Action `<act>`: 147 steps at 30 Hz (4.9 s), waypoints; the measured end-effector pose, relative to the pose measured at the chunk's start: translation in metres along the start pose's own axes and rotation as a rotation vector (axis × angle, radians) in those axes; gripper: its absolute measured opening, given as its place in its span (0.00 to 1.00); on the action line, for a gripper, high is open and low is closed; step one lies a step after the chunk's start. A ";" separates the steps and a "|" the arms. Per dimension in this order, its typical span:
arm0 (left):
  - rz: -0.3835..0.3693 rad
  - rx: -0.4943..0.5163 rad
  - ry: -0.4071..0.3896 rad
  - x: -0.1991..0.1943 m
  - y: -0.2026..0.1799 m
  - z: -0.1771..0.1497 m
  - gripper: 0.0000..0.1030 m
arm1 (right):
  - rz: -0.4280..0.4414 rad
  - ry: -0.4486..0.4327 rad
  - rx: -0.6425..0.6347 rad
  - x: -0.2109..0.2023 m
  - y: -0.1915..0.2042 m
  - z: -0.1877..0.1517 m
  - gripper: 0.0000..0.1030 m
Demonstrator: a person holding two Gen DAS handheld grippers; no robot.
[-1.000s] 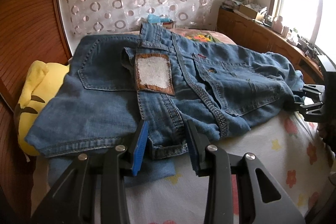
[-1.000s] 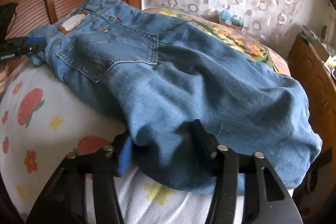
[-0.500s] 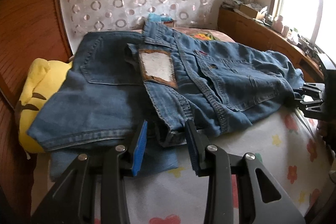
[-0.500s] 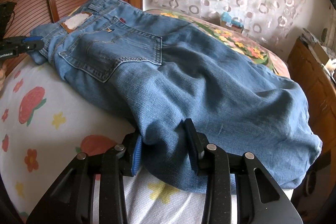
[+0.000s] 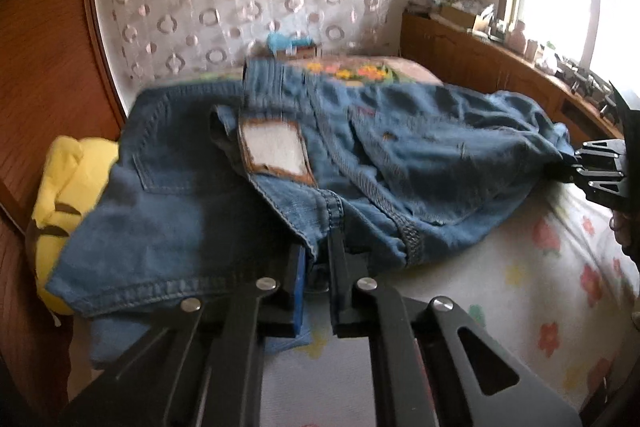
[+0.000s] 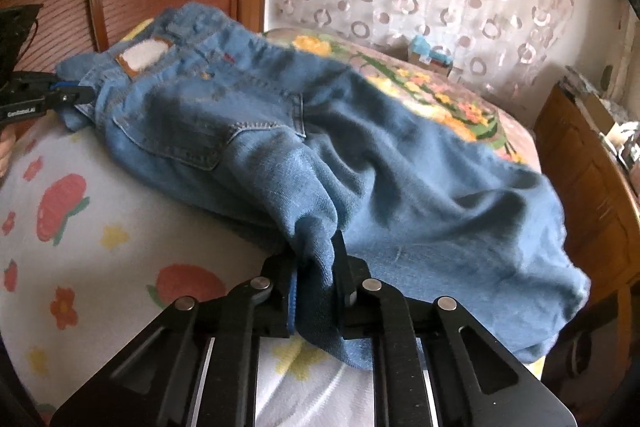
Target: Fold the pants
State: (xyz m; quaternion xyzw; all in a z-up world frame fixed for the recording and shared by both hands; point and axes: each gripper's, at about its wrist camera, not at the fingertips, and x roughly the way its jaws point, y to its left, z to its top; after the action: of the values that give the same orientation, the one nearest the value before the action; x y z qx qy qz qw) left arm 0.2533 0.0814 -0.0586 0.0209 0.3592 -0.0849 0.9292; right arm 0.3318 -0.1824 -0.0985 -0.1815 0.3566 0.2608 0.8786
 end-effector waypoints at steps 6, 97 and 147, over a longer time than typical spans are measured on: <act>-0.018 0.020 -0.100 -0.036 -0.015 0.019 0.05 | -0.027 -0.043 0.015 -0.038 -0.006 0.001 0.08; -0.091 -0.001 0.048 -0.064 -0.077 -0.126 0.33 | -0.184 -0.113 0.472 -0.168 -0.006 -0.164 0.61; -0.065 -0.051 -0.092 -0.135 -0.055 -0.107 0.34 | -0.043 -0.323 0.255 -0.211 0.036 -0.045 0.05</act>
State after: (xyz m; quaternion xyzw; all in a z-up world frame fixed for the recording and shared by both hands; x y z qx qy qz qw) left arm 0.0744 0.0569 -0.0465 -0.0185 0.3186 -0.1069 0.9417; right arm 0.1577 -0.2461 0.0183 -0.0323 0.2370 0.2205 0.9456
